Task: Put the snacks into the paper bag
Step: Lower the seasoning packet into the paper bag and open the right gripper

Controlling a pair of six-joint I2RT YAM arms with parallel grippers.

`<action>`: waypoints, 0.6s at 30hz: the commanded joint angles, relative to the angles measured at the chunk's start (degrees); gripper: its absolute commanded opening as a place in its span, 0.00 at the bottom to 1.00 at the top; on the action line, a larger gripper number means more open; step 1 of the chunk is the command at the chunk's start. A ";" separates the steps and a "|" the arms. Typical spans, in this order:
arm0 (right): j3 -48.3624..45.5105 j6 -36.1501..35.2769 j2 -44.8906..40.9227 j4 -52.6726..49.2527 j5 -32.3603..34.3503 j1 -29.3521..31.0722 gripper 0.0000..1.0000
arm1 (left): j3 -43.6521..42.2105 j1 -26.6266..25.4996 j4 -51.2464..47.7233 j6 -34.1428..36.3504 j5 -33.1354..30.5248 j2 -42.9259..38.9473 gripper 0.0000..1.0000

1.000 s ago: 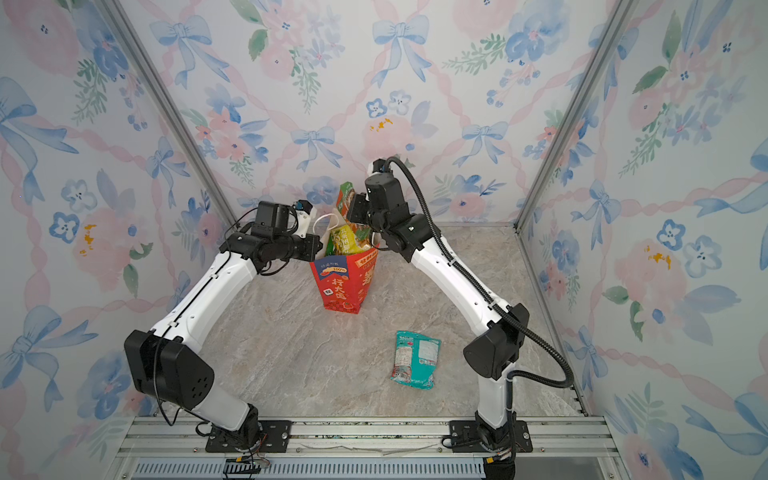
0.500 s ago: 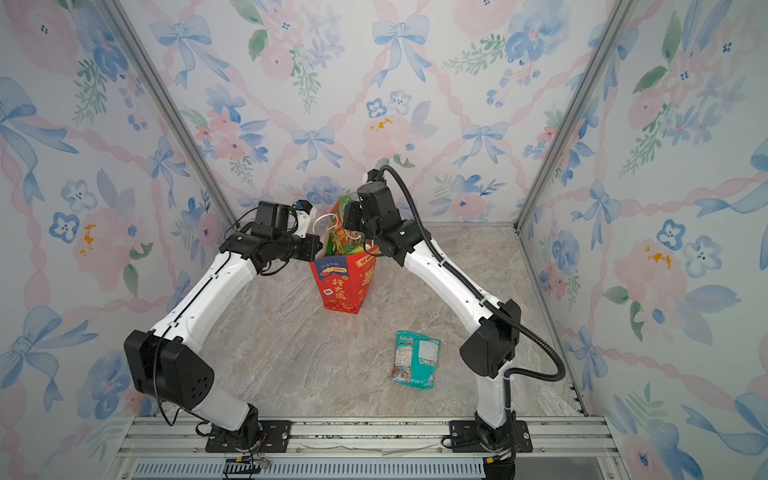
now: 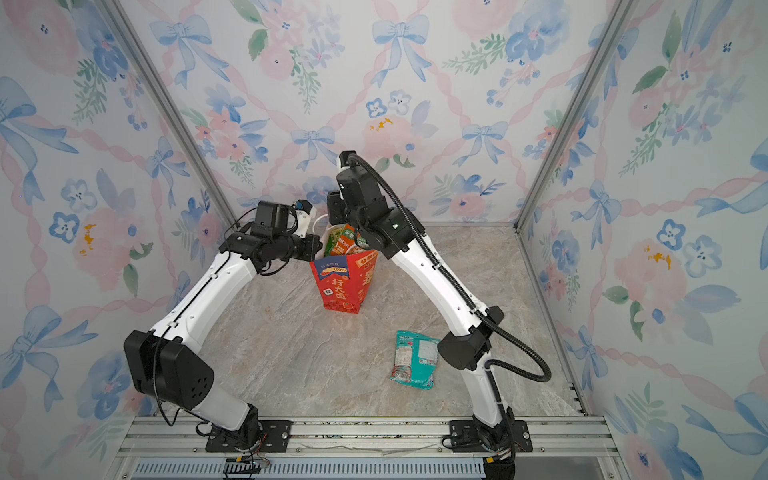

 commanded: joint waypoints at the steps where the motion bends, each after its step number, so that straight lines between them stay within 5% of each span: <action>1: 1.48 -3.93 3.60 -6.68 1.85 0.00 0.41 | -0.53 -0.23 -1.19 0.10 0.96 -1.32 0.00; 18: 1.10 -2.62 10.60 -10.65 -0.01 -3.41 0.29 | -0.63 -0.15 -1.18 0.13 0.70 -1.38 0.00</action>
